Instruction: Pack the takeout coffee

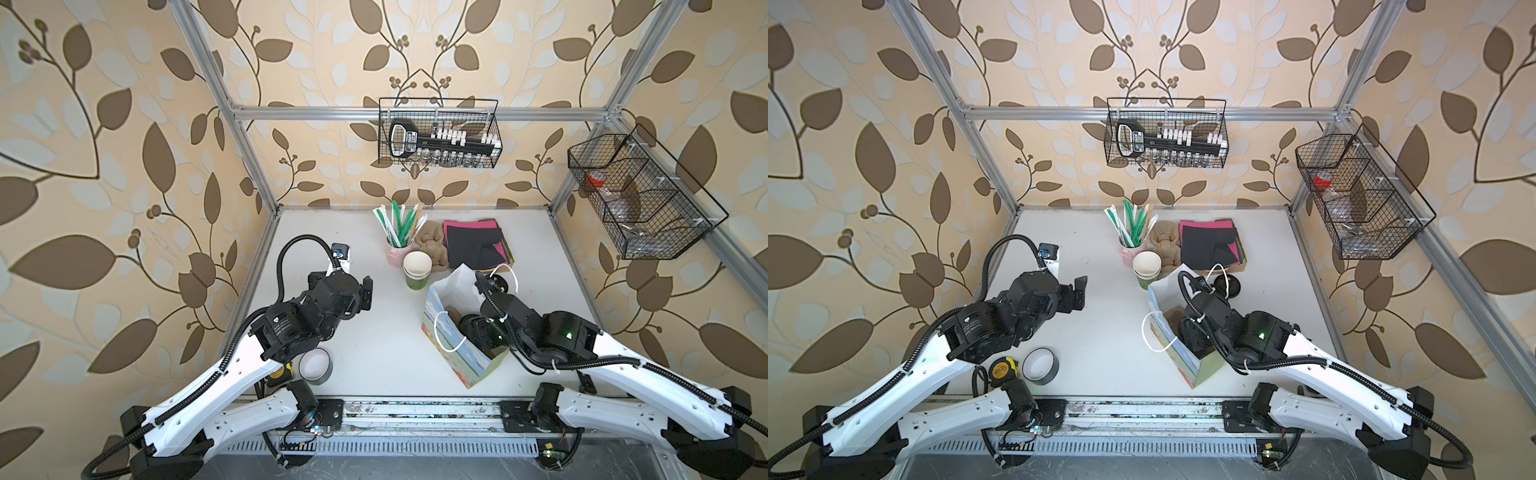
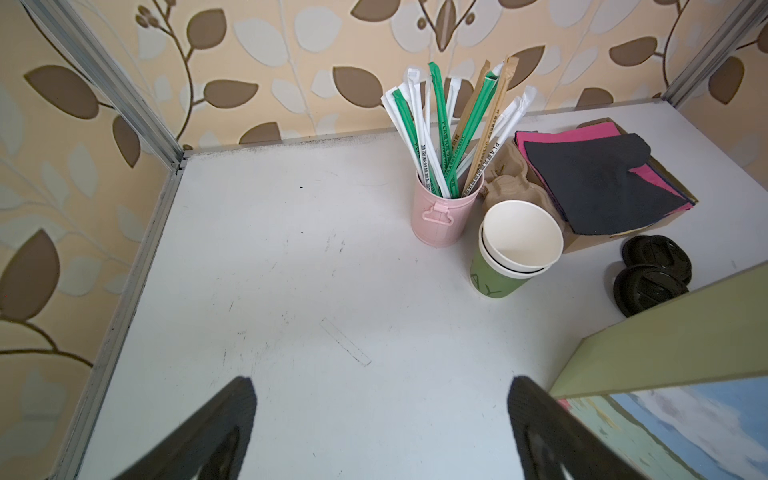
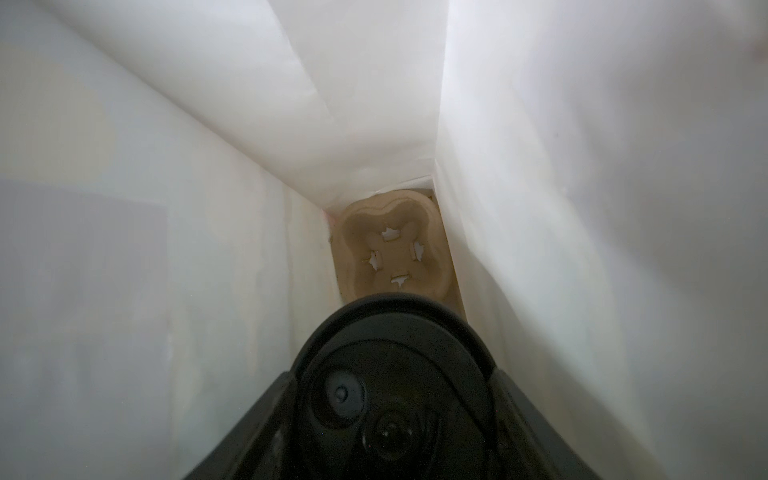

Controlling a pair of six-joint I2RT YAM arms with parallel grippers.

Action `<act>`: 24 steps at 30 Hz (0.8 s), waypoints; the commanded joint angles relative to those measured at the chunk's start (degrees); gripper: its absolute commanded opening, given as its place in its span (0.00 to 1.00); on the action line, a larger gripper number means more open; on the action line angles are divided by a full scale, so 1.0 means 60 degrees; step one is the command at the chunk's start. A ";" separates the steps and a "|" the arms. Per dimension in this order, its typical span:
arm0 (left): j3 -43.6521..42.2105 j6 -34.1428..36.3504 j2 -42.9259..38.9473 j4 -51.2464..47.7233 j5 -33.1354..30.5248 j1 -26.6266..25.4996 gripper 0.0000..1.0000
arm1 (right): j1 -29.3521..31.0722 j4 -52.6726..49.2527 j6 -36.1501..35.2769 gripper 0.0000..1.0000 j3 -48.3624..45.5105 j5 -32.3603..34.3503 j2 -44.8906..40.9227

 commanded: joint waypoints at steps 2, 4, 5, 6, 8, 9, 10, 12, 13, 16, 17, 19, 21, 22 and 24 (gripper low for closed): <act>-0.0072 0.0098 -0.0054 0.0198 0.0024 0.0125 0.96 | -0.0043 -0.0046 0.0166 0.68 -0.0161 -0.0074 0.0017; -0.0083 0.0102 -0.0052 0.0195 0.0020 0.0125 0.96 | -0.0047 -0.0046 0.0158 0.69 -0.0190 -0.0075 0.0016; -0.0083 0.0106 -0.0050 0.0194 0.0026 0.0125 0.96 | -0.0051 -0.0046 0.0175 0.69 -0.0192 -0.0074 0.0006; -0.0083 0.0103 -0.0050 0.0196 0.0028 0.0125 0.96 | -0.0058 -0.0060 0.0153 0.70 -0.0201 -0.0046 -0.0003; -0.0083 0.0106 -0.0053 0.0208 0.0026 0.0125 0.96 | -0.0070 -0.0046 0.0160 0.70 -0.0232 -0.0061 -0.0050; -0.0083 0.0103 -0.0064 0.0198 0.0026 0.0125 0.96 | -0.0079 -0.0045 0.0161 0.70 -0.0248 -0.0060 -0.0065; -0.0079 0.0099 -0.0060 0.0195 0.0022 0.0125 0.96 | -0.0091 -0.0032 0.0173 0.71 -0.0271 -0.0072 -0.0089; -0.0079 0.0099 -0.0067 0.0204 0.0026 0.0125 0.96 | -0.0097 -0.0032 0.0175 0.72 -0.0313 -0.0062 -0.0133; -0.0072 0.0103 -0.0073 0.0201 0.0026 0.0117 0.96 | -0.0096 -0.0031 0.0173 0.73 -0.0322 -0.0047 -0.0164; -0.0074 0.0098 -0.0072 0.0209 0.0019 0.0125 0.96 | -0.0105 -0.0011 0.0193 0.73 -0.0338 -0.0035 -0.0261; -0.0070 0.0099 -0.0069 0.0195 0.0021 0.0125 0.96 | -0.0119 0.0007 0.0211 0.74 -0.0338 -0.0006 -0.0302; -0.0080 0.0104 -0.0068 0.0202 0.0030 0.0125 0.96 | -0.0113 0.0012 0.0219 0.74 -0.0326 0.0026 -0.0346; -0.0075 0.0102 -0.0078 0.0199 0.0027 0.0125 0.96 | -0.0118 0.0013 0.0252 0.74 -0.0341 0.0048 -0.0355; -0.0076 0.0102 -0.0072 0.0194 0.0018 0.0125 0.96 | -0.0116 0.0000 0.0248 0.74 -0.0344 0.0052 -0.0356; -0.0083 0.0102 -0.0085 0.0198 0.0028 0.0125 0.96 | -0.0117 0.0024 0.0248 0.75 -0.0330 0.0025 -0.0314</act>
